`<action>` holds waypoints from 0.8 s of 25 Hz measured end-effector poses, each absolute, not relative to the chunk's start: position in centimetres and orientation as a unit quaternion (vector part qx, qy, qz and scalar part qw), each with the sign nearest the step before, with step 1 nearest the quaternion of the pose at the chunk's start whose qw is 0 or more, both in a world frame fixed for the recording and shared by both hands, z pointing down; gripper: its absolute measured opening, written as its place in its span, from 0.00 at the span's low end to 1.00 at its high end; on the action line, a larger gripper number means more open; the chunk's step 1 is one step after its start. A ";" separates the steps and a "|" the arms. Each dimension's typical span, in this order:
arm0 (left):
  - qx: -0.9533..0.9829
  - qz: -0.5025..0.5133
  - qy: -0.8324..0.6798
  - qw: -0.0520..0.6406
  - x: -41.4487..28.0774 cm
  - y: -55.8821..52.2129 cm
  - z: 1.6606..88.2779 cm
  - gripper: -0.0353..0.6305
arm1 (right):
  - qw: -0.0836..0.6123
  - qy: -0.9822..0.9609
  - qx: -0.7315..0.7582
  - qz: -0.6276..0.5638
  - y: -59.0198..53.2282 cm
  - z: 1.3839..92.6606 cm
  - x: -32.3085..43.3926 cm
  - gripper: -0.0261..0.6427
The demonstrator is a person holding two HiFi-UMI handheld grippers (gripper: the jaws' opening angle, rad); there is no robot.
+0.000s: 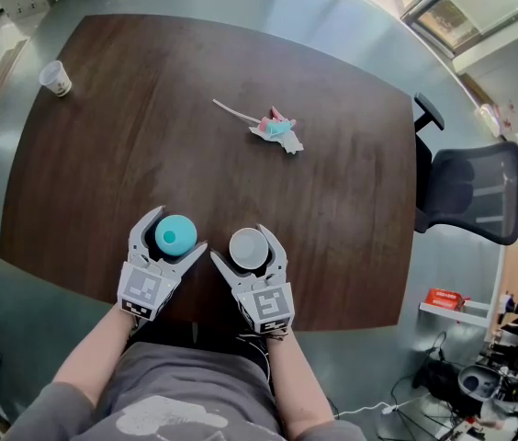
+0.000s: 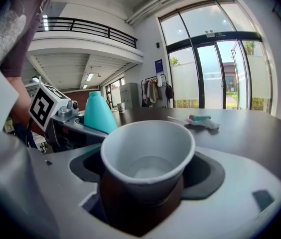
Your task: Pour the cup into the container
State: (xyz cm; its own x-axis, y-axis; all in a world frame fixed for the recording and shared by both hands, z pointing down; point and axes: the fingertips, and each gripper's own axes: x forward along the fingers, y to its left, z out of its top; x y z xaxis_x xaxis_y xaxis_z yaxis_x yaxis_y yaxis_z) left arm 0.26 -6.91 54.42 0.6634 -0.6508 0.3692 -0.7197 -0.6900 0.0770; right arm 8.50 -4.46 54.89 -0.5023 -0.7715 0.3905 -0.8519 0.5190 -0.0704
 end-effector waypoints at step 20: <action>0.904 0.133 -0.392 0.110 -3.5 -1.4 50.6 0.73 | 0.169 -0.830 0.511 0.145 0.0 53.9 11.1 0.67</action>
